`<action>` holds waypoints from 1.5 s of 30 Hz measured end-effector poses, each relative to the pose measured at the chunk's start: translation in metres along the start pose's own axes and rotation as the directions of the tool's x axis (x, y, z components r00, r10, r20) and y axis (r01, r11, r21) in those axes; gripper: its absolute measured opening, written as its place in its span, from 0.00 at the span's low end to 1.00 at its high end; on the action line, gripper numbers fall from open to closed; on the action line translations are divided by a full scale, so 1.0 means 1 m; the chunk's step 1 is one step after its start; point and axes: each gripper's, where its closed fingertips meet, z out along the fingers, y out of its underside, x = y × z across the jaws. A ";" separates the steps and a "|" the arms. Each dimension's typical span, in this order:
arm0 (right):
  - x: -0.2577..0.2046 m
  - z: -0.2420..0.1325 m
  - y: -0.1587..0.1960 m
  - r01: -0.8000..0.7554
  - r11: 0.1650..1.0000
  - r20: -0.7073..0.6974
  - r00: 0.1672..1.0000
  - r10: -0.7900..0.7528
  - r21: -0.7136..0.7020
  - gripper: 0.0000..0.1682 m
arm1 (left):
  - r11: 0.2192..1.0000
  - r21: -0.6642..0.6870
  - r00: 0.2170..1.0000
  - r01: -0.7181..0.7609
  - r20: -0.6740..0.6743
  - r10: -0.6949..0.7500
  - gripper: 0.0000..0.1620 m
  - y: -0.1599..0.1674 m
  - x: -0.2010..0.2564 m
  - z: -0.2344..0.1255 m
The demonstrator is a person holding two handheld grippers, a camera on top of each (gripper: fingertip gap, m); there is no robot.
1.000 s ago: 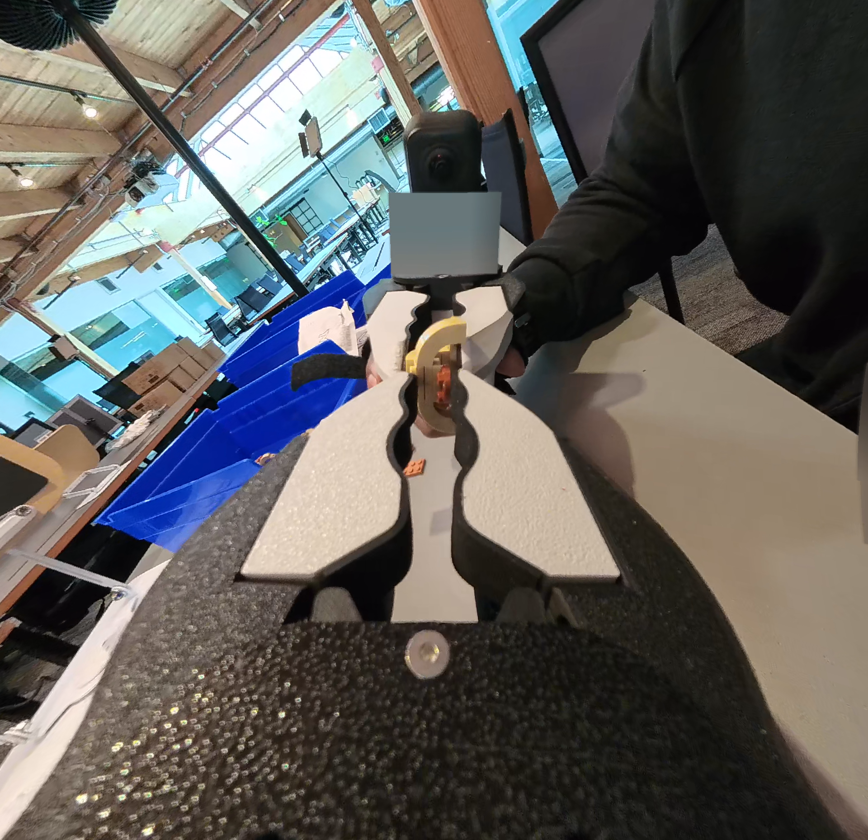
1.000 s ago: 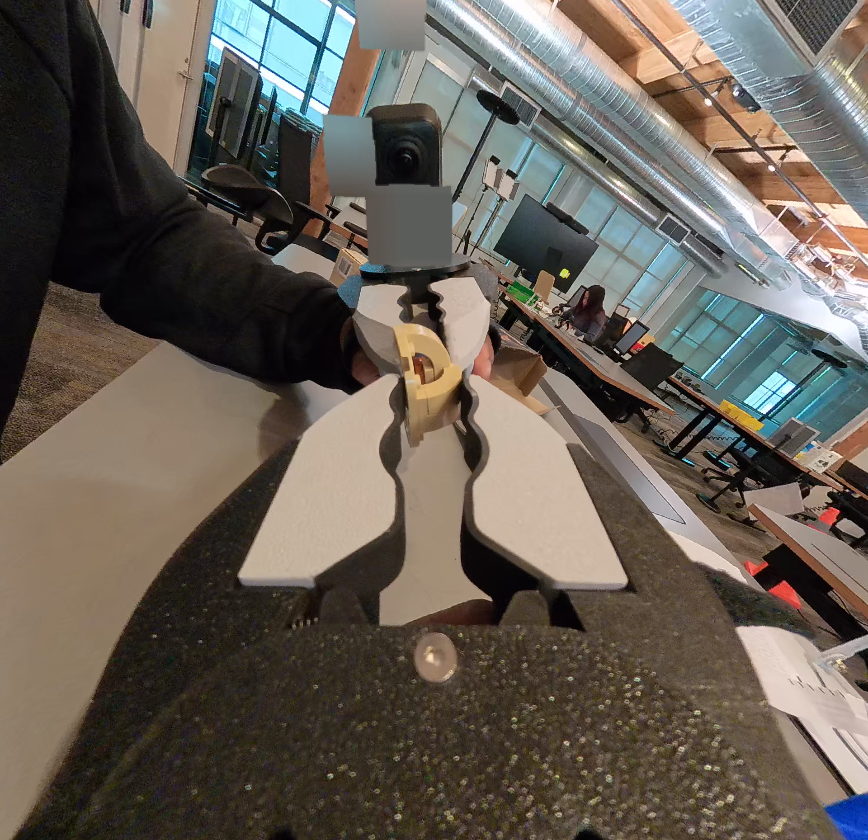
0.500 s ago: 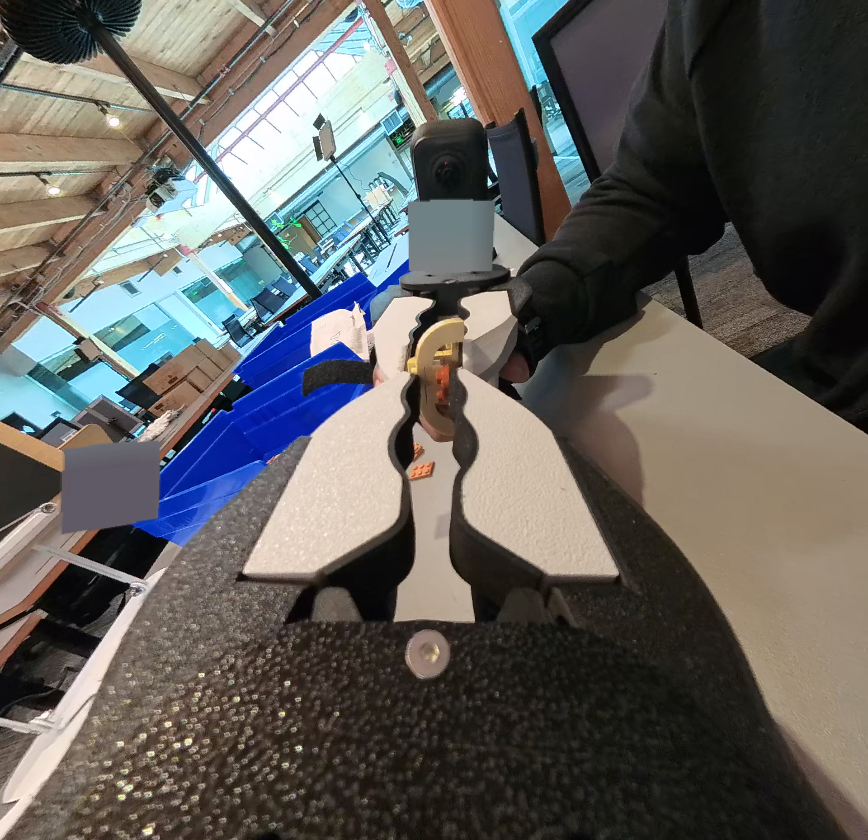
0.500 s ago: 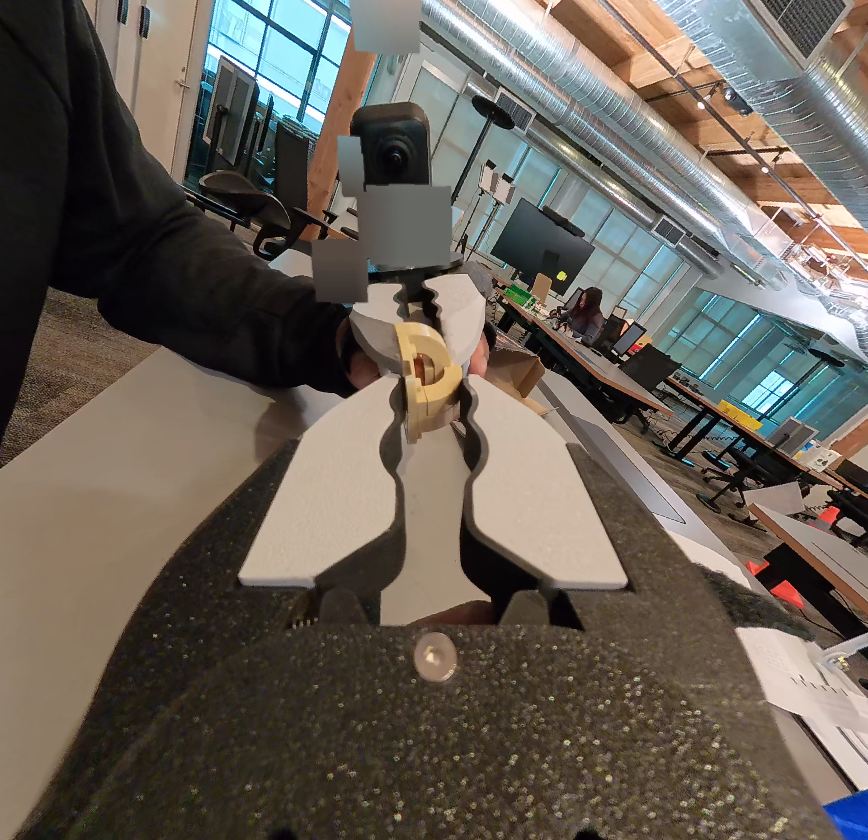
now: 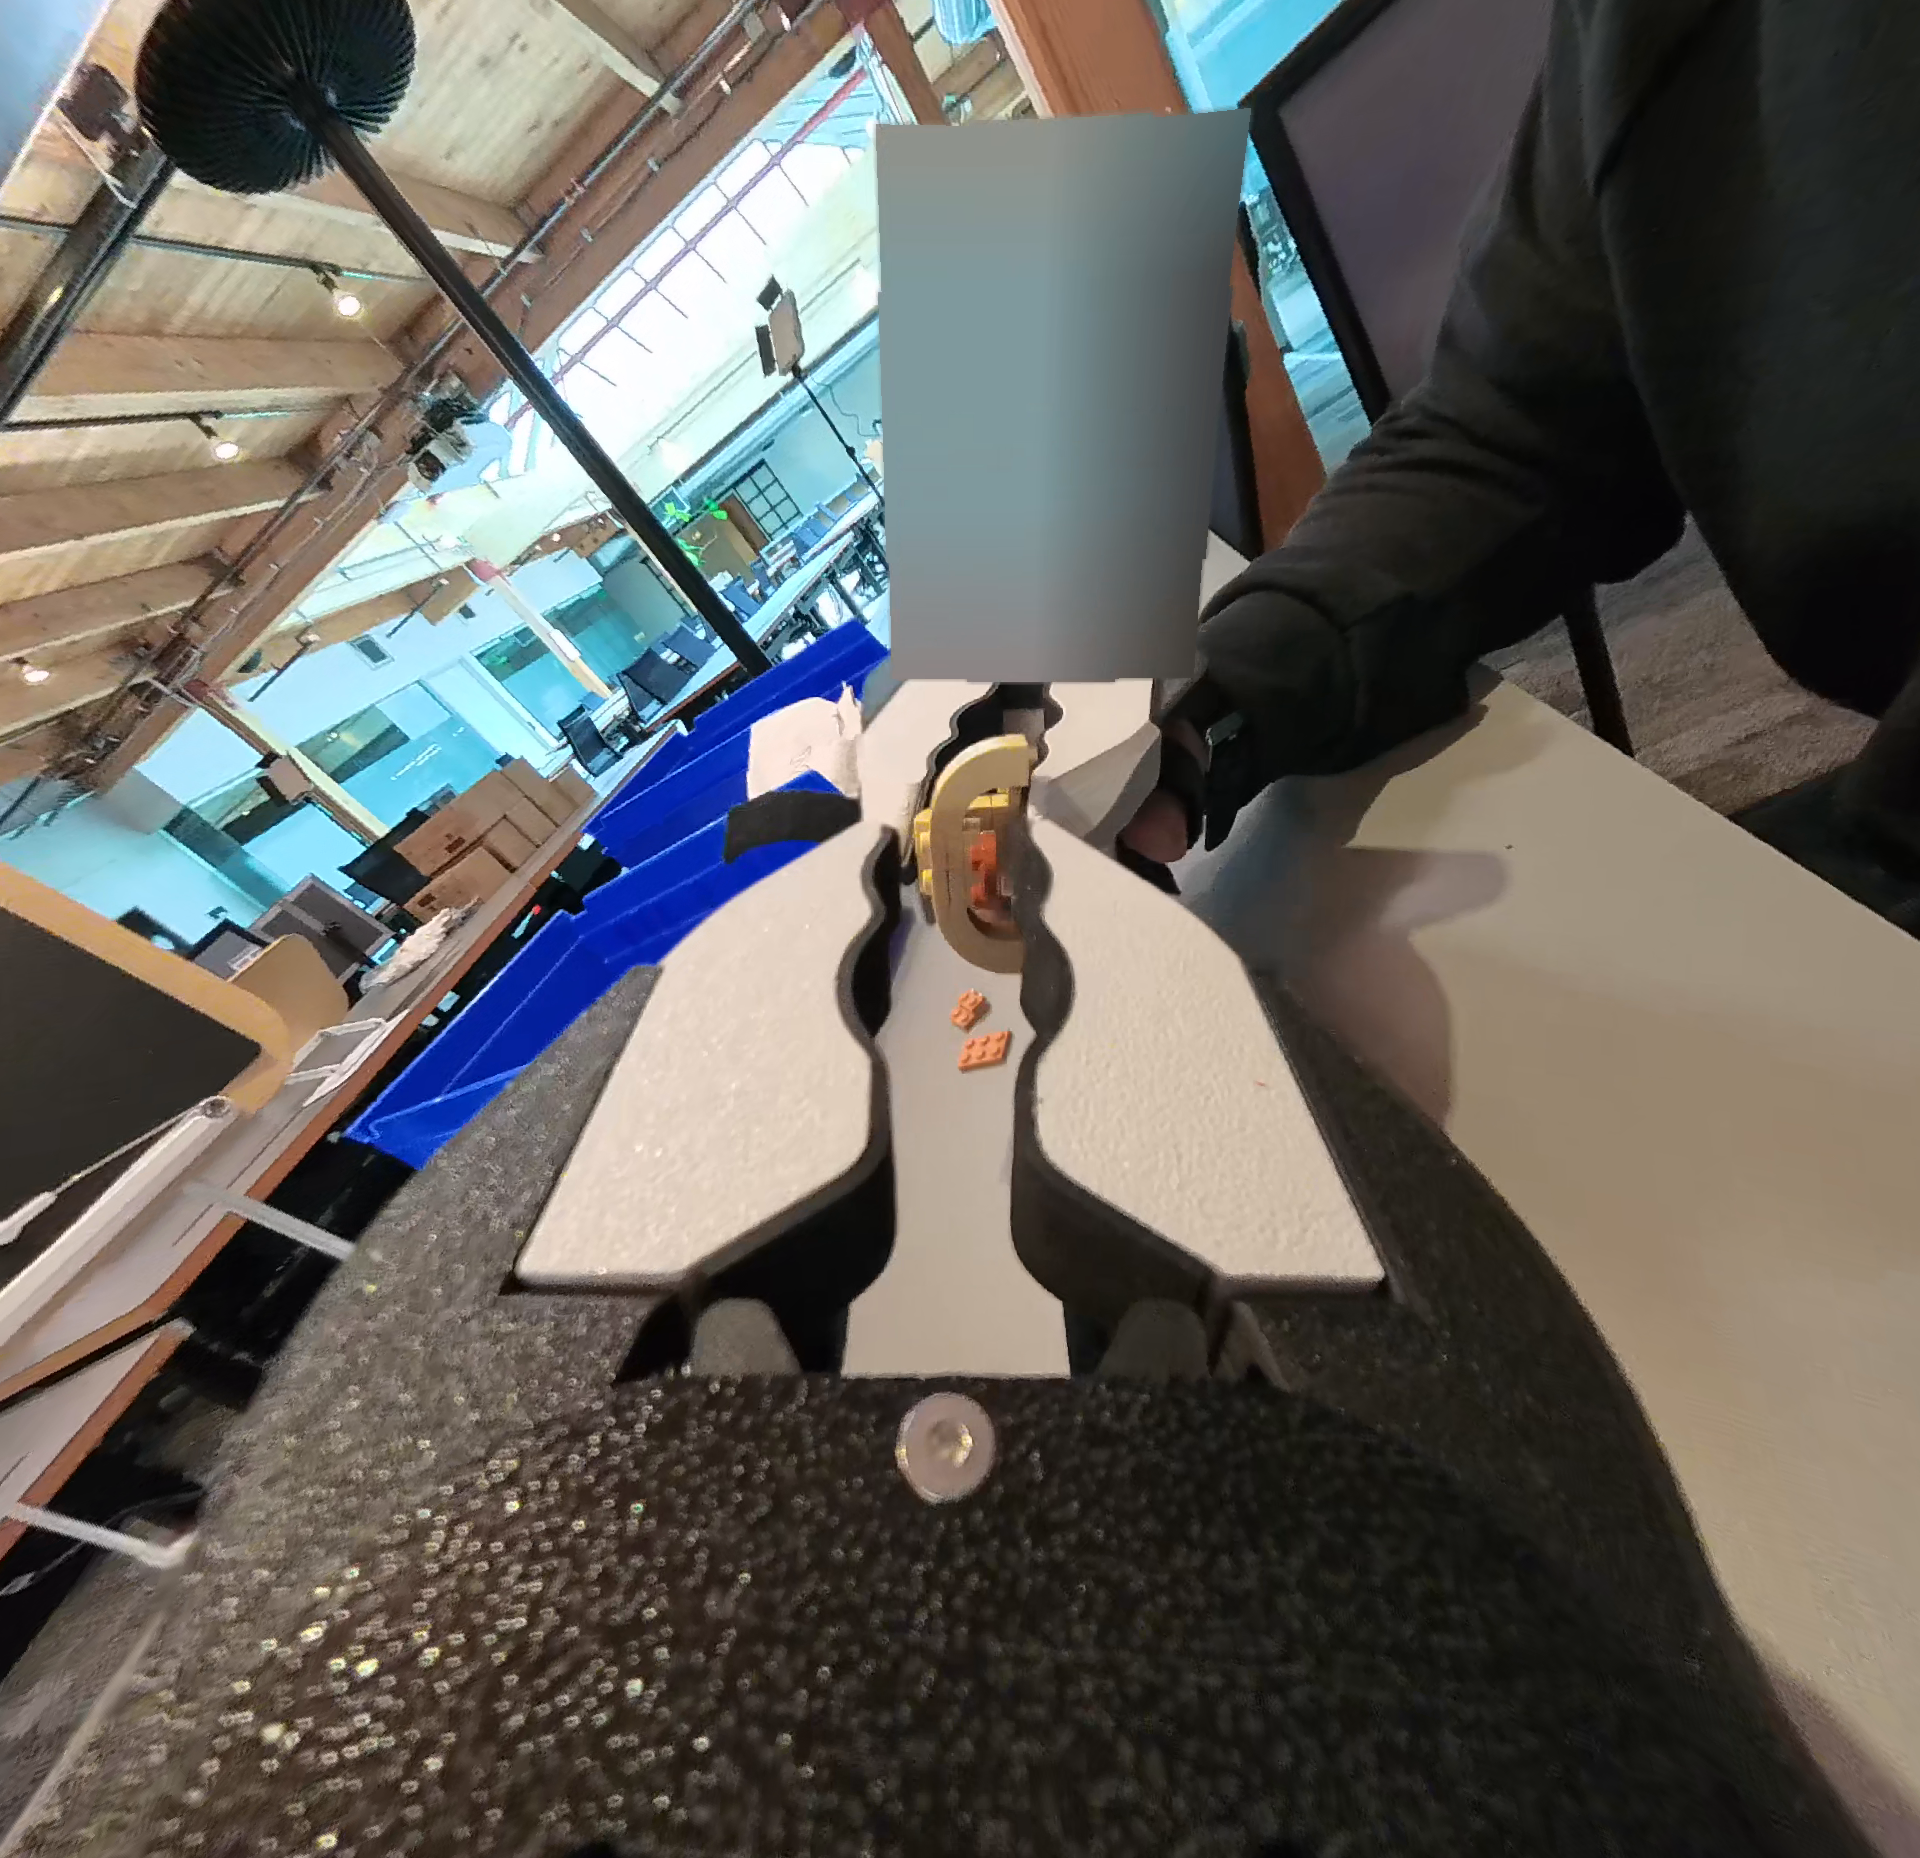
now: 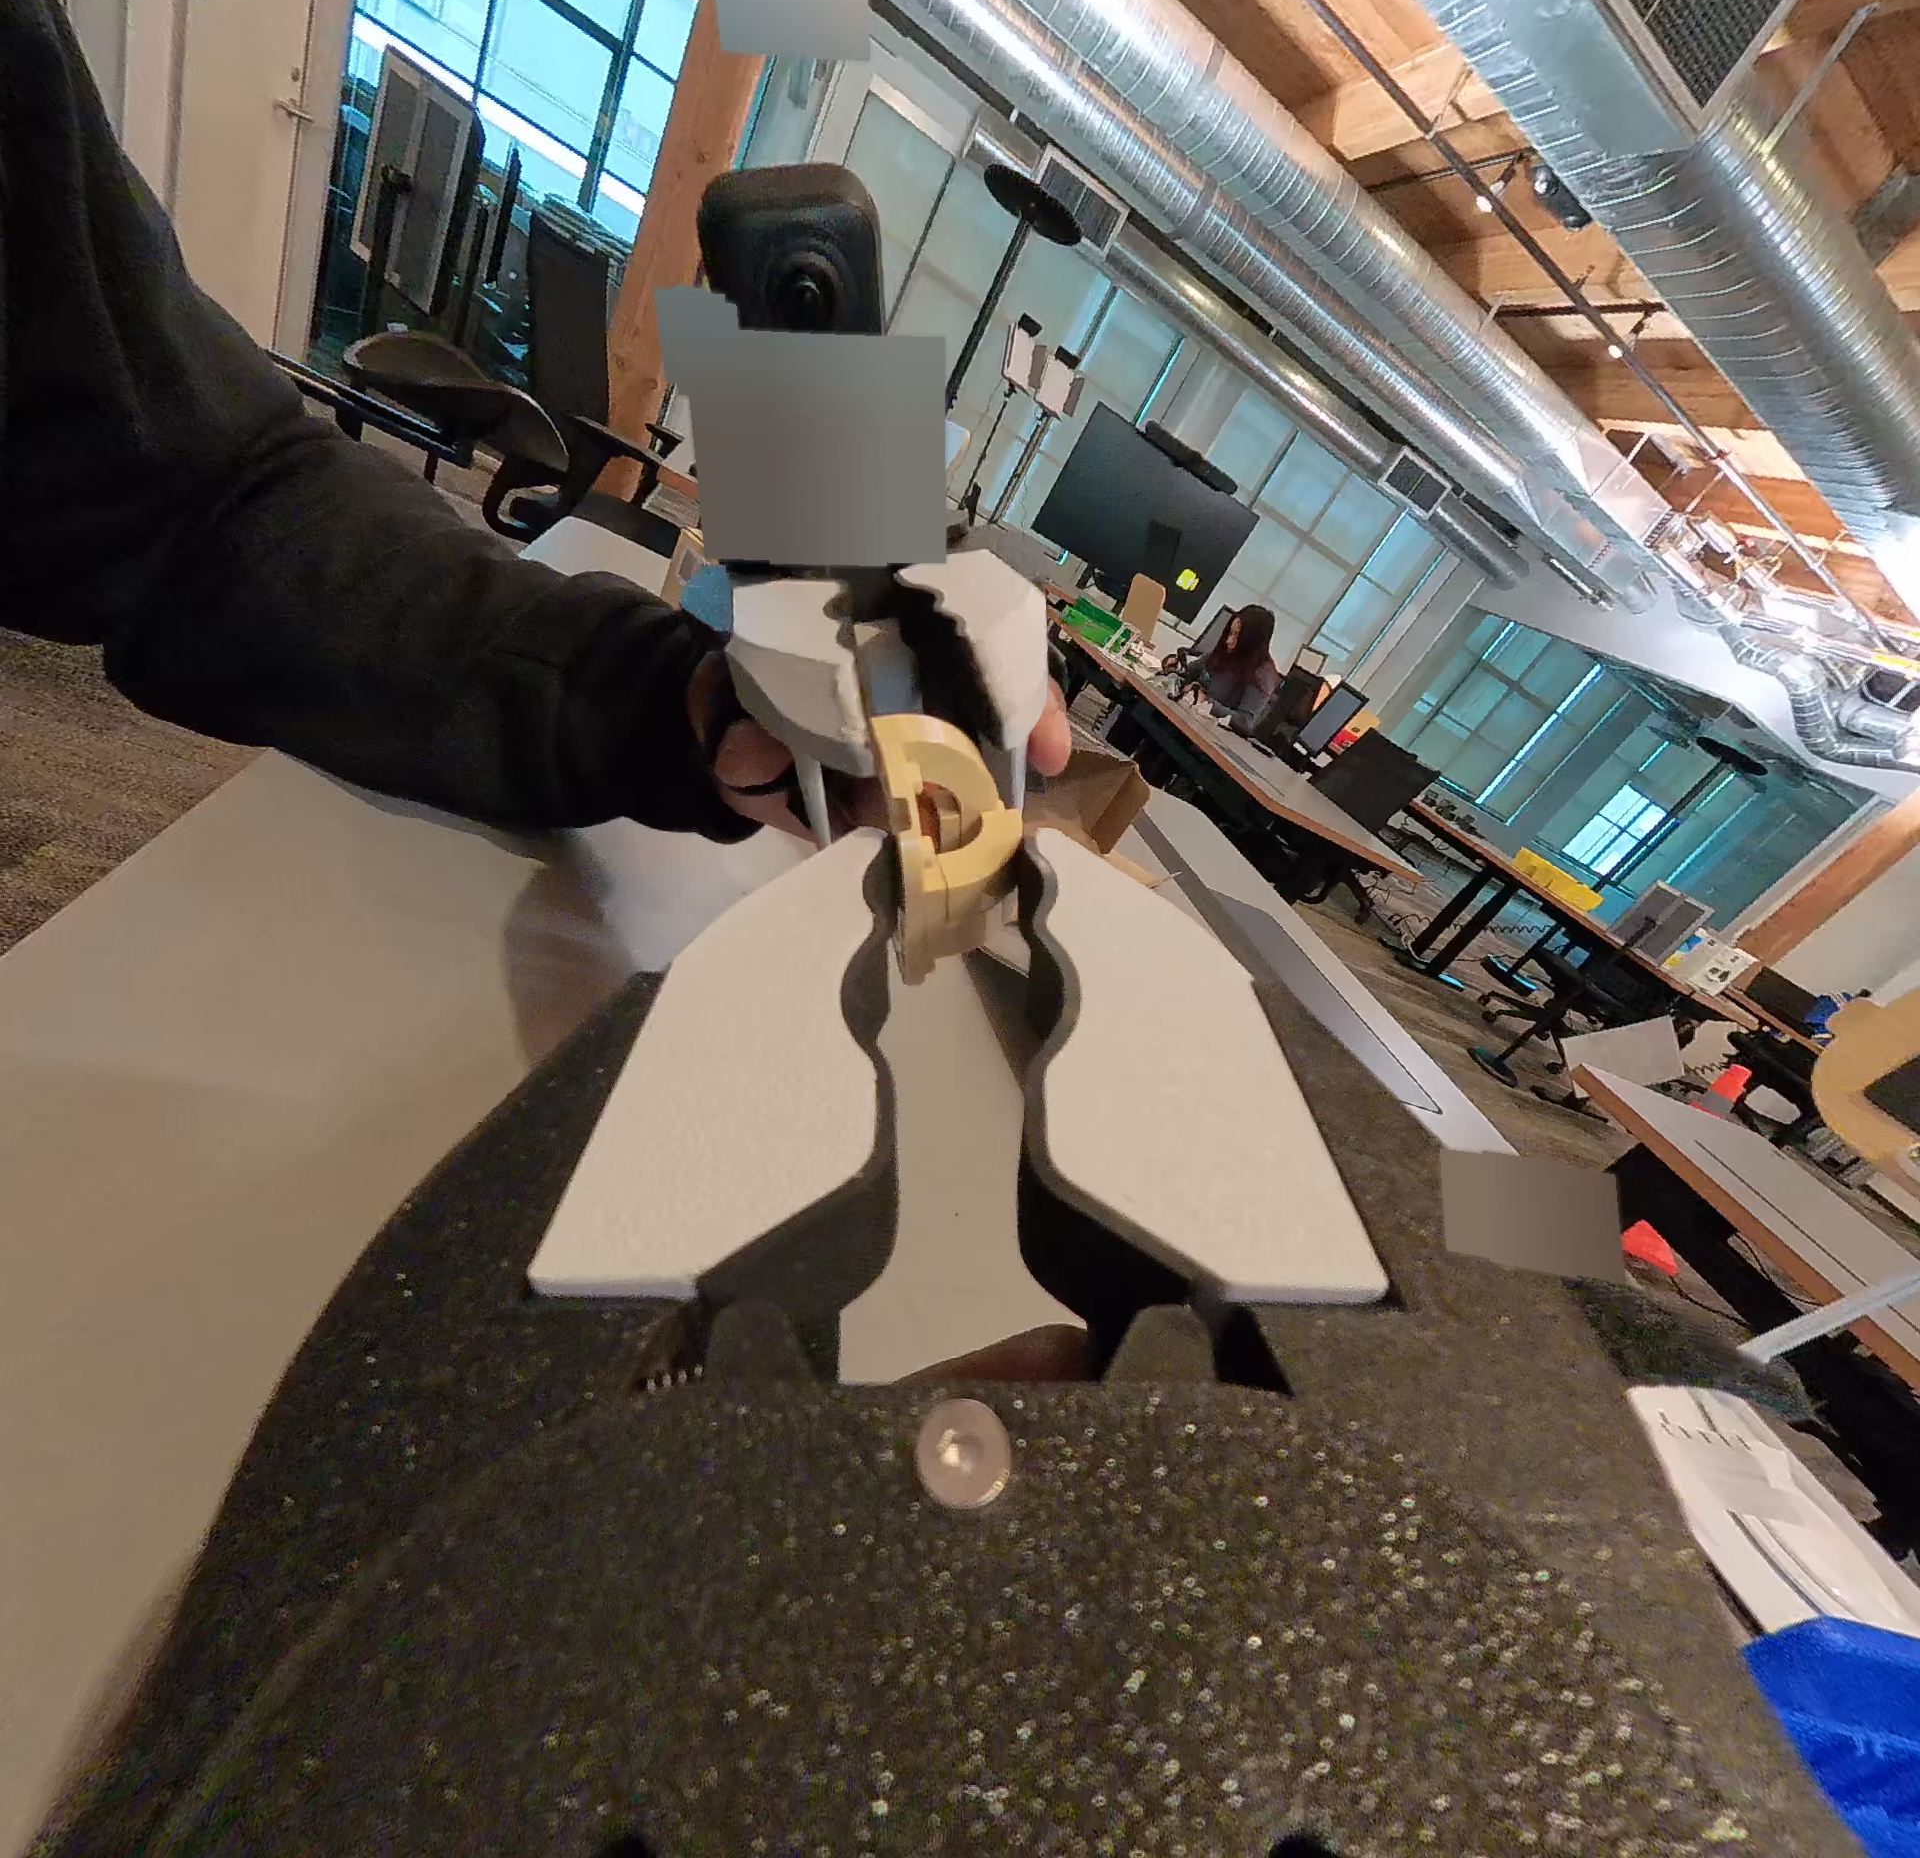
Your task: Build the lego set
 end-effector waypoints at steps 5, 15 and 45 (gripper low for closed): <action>-0.006 0.003 0.003 0.026 0.999 0.018 1.000 -0.026 -0.024 0.13 | 0.999 -0.044 1.000 -0.002 -0.013 0.001 0.12 0.008 0.005 0.007; -0.010 0.005 0.003 0.029 0.999 0.032 0.999 -0.028 -0.029 0.13 | 0.998 -0.052 0.998 0.027 -0.048 -0.029 0.09 0.010 0.009 0.007; -0.001 -0.001 -0.013 -0.069 0.992 0.010 0.998 0.068 0.110 0.13 | 0.998 -0.002 0.998 0.069 -0.002 -0.069 0.11 0.001 0.001 0.004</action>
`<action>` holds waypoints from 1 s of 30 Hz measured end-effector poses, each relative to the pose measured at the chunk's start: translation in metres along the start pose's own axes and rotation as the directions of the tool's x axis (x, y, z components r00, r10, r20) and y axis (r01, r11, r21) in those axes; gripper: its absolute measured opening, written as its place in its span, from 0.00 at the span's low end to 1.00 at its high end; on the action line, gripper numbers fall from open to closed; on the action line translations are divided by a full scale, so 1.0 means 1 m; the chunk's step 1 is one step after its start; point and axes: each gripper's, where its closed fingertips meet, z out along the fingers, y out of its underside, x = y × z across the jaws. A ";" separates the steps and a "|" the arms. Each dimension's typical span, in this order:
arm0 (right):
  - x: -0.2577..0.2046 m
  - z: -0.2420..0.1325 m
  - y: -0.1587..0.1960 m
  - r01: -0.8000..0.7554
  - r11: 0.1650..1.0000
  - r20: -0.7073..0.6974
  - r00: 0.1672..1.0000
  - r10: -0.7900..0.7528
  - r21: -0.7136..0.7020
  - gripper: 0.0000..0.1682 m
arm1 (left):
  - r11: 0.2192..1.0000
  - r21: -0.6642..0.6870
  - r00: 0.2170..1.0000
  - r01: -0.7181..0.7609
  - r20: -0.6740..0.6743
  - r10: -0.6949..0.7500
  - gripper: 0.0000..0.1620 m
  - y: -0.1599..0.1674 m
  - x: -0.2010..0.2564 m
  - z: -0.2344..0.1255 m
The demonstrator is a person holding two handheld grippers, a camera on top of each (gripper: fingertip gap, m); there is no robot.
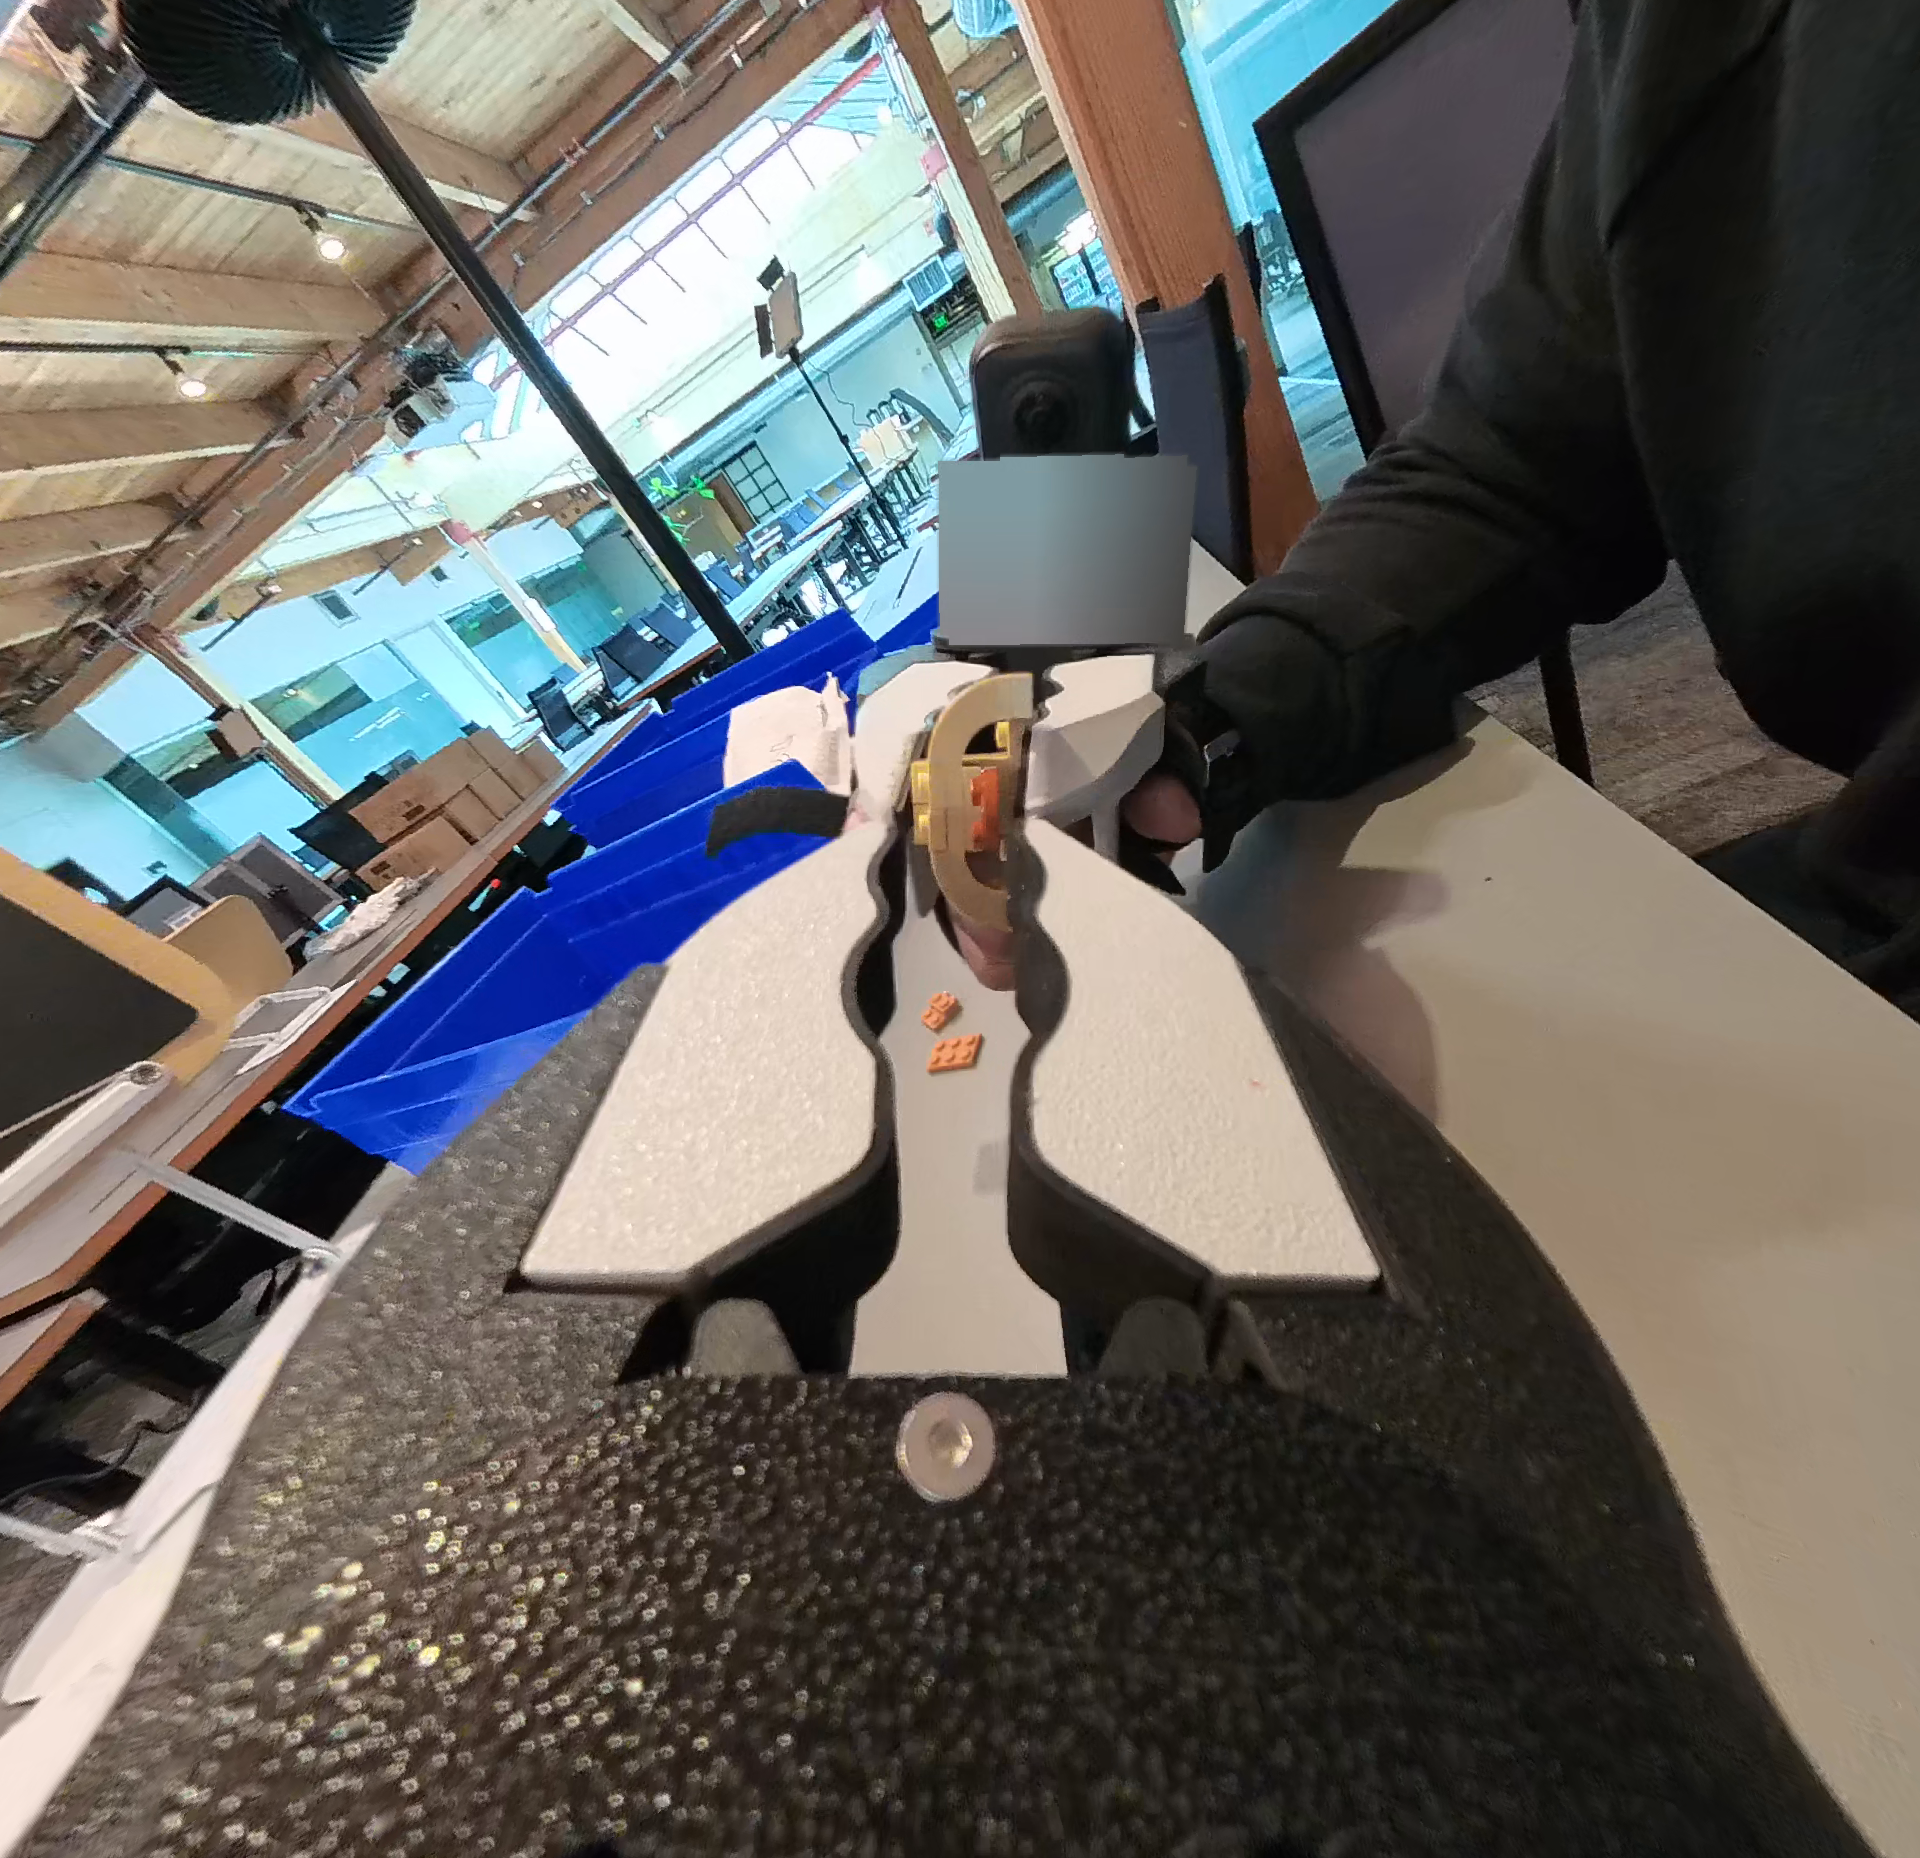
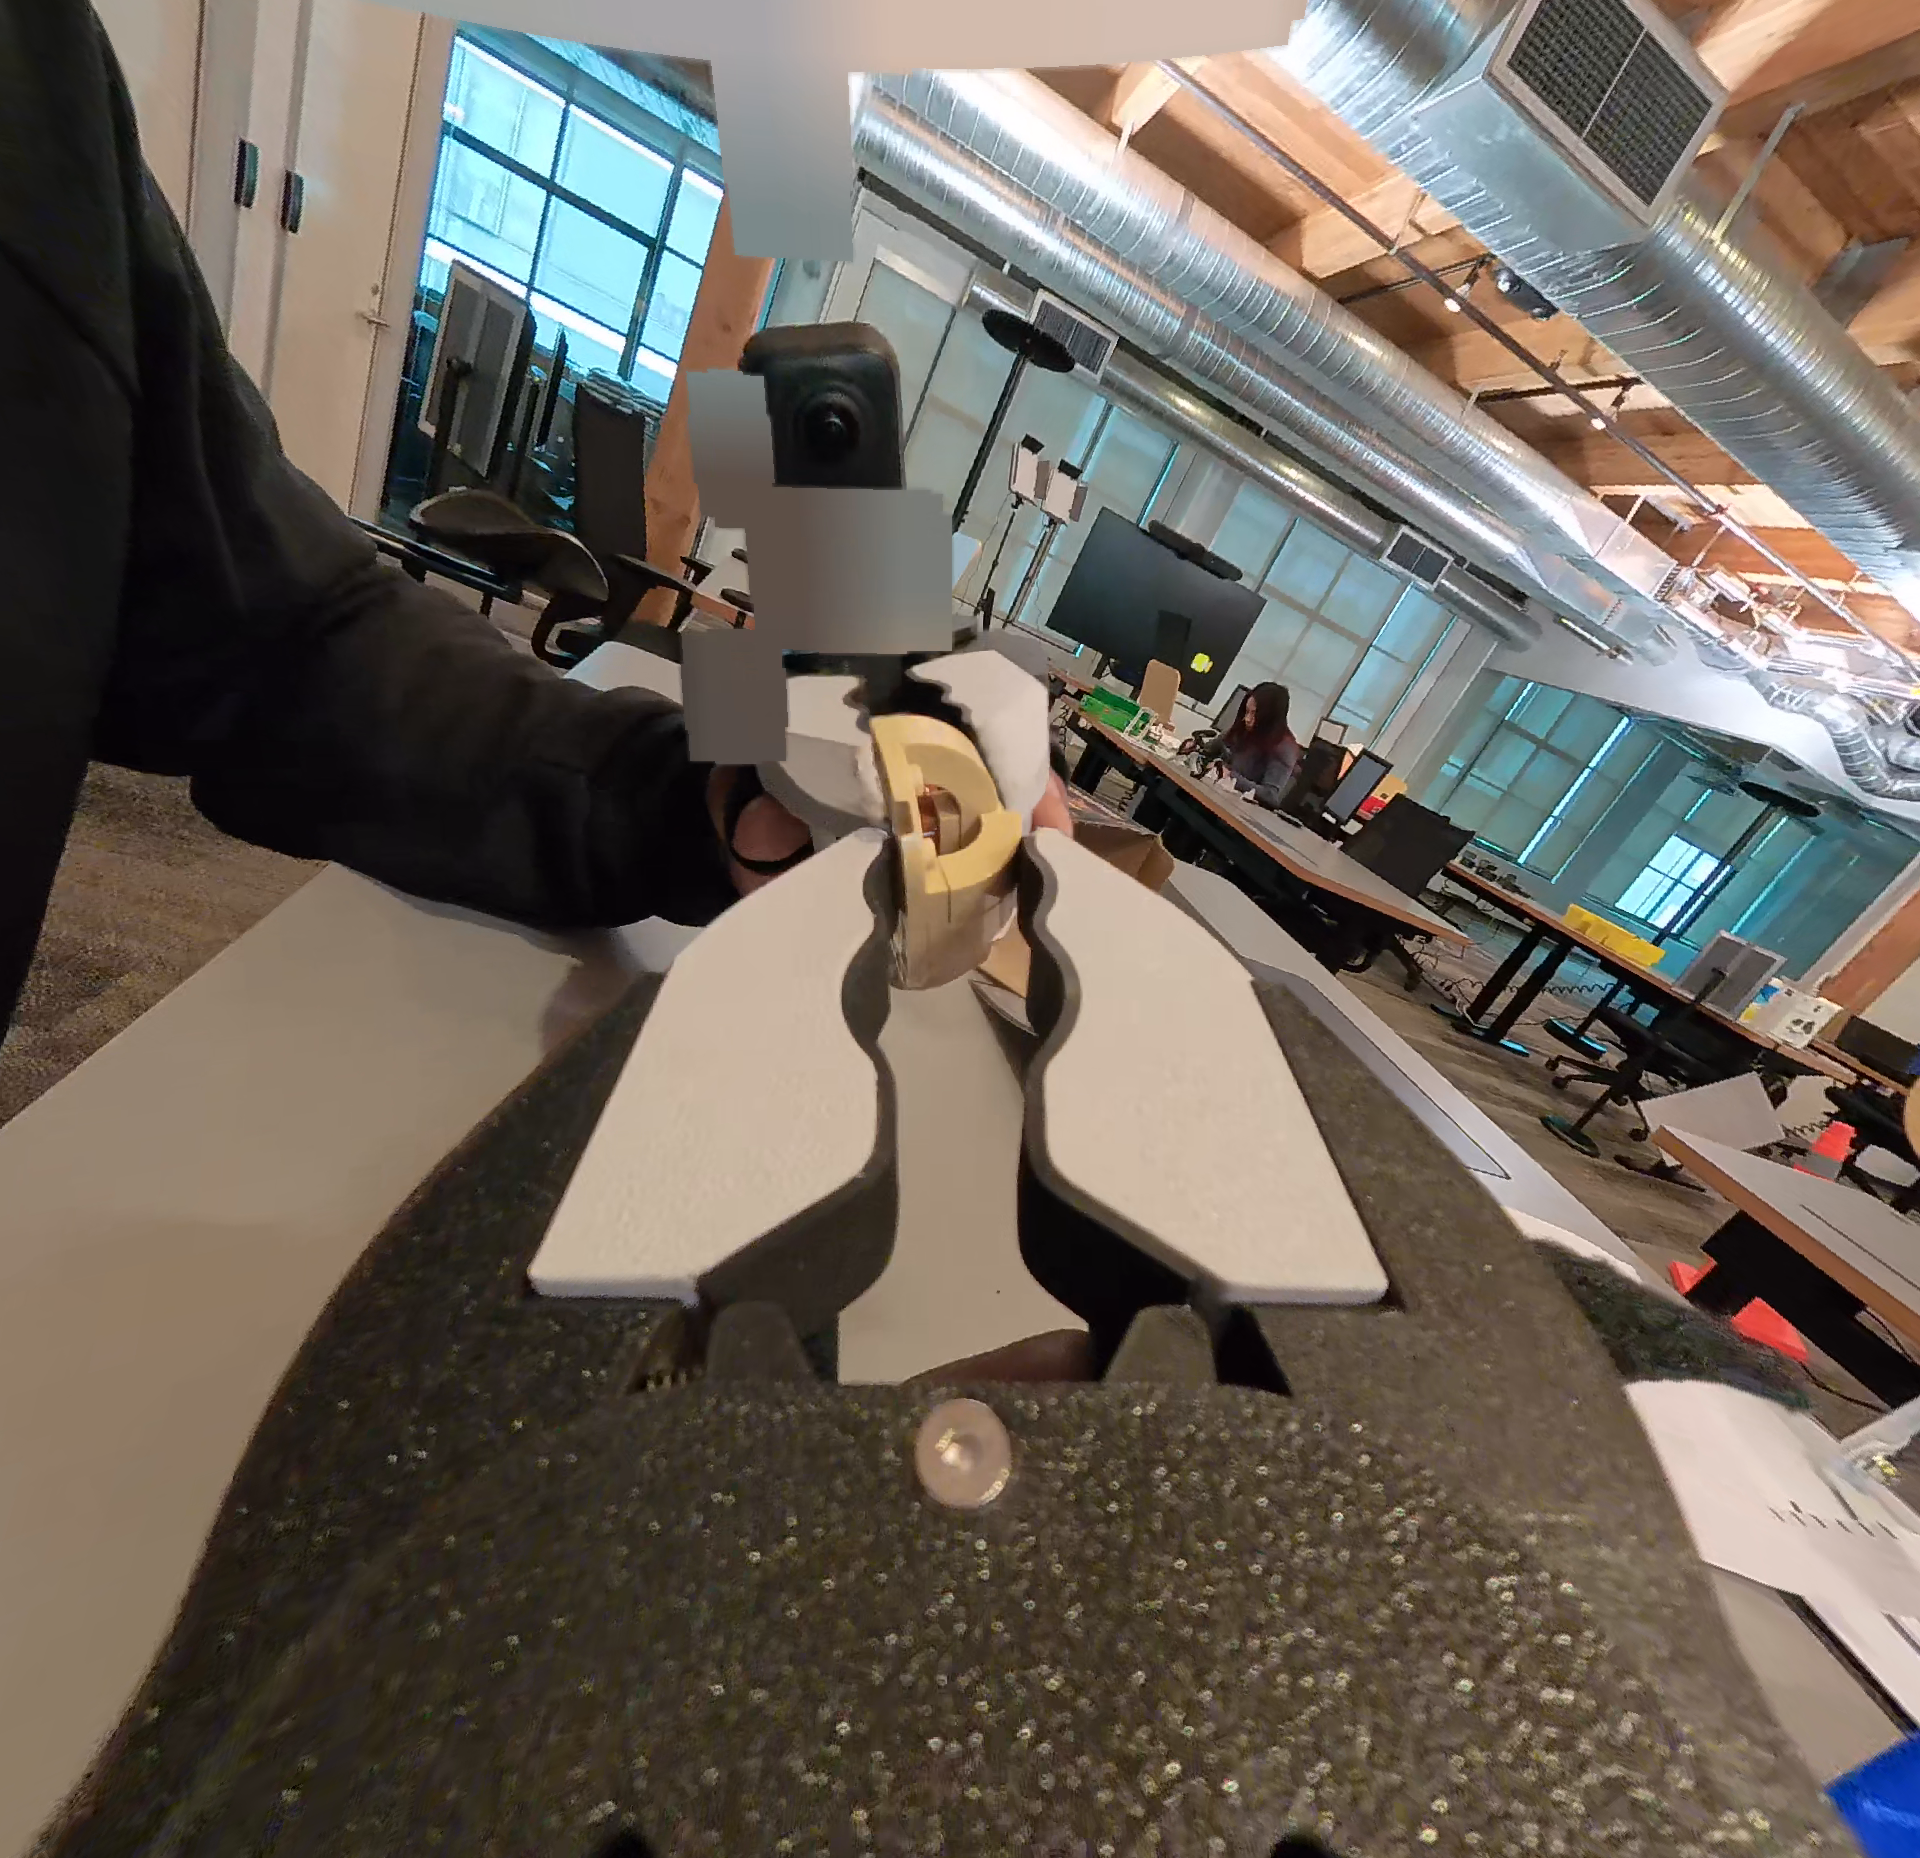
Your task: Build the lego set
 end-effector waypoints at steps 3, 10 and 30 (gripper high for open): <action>-0.003 0.001 0.000 0.008 1.000 0.010 1.000 -0.008 -0.003 0.13 | 1.000 -0.021 1.000 0.005 -0.015 -0.006 0.12 0.005 0.003 0.003; -0.006 0.002 0.000 0.000 1.000 0.025 1.000 0.000 0.000 0.13 | 1.000 -0.016 0.999 0.011 -0.033 -0.012 0.09 0.005 0.006 0.004; -0.012 0.004 0.002 -0.003 1.000 0.052 0.999 0.004 -0.021 0.13 | 0.998 0.022 0.994 0.061 -0.095 -0.059 0.10 -0.001 0.012 0.002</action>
